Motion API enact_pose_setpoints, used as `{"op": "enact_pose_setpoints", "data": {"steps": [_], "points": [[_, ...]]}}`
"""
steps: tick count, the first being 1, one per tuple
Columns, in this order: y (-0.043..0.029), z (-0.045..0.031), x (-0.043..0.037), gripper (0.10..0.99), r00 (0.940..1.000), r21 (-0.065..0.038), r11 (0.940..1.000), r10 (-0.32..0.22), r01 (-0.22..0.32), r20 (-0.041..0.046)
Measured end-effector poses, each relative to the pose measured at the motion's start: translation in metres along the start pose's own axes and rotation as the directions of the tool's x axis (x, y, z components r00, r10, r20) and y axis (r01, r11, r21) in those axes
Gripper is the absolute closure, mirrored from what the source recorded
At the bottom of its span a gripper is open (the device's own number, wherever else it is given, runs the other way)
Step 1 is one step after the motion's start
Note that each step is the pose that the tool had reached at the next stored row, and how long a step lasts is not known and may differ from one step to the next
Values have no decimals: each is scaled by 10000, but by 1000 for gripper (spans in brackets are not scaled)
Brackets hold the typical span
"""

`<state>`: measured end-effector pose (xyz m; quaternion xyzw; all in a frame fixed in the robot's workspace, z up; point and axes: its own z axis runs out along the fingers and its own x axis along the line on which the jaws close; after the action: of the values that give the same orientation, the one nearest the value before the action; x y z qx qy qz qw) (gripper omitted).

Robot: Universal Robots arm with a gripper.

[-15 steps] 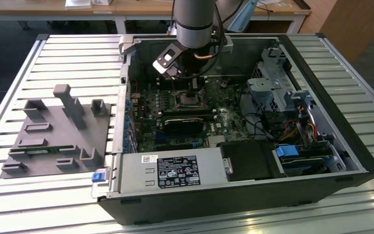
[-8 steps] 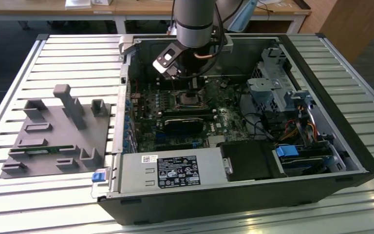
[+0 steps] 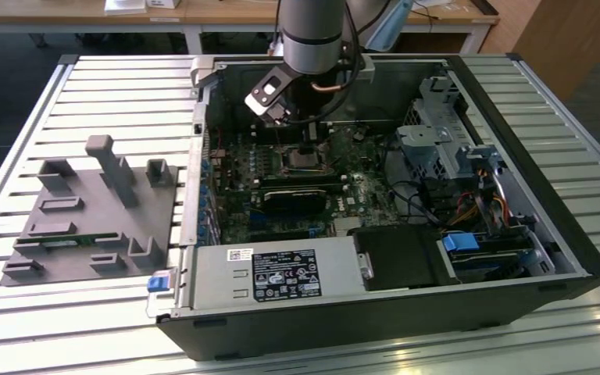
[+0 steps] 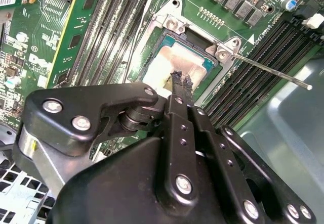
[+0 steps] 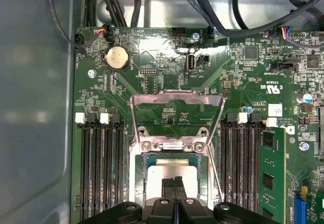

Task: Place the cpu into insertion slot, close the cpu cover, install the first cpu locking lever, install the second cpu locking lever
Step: 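Close the cpu cover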

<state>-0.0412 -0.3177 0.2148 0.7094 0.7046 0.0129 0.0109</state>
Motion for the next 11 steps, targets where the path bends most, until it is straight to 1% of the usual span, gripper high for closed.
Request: {"op": "enact_pose_setpoints", "data": {"steps": [11], "points": [[2,-52,0,980,10000,0,10000,0,0,0]]}}
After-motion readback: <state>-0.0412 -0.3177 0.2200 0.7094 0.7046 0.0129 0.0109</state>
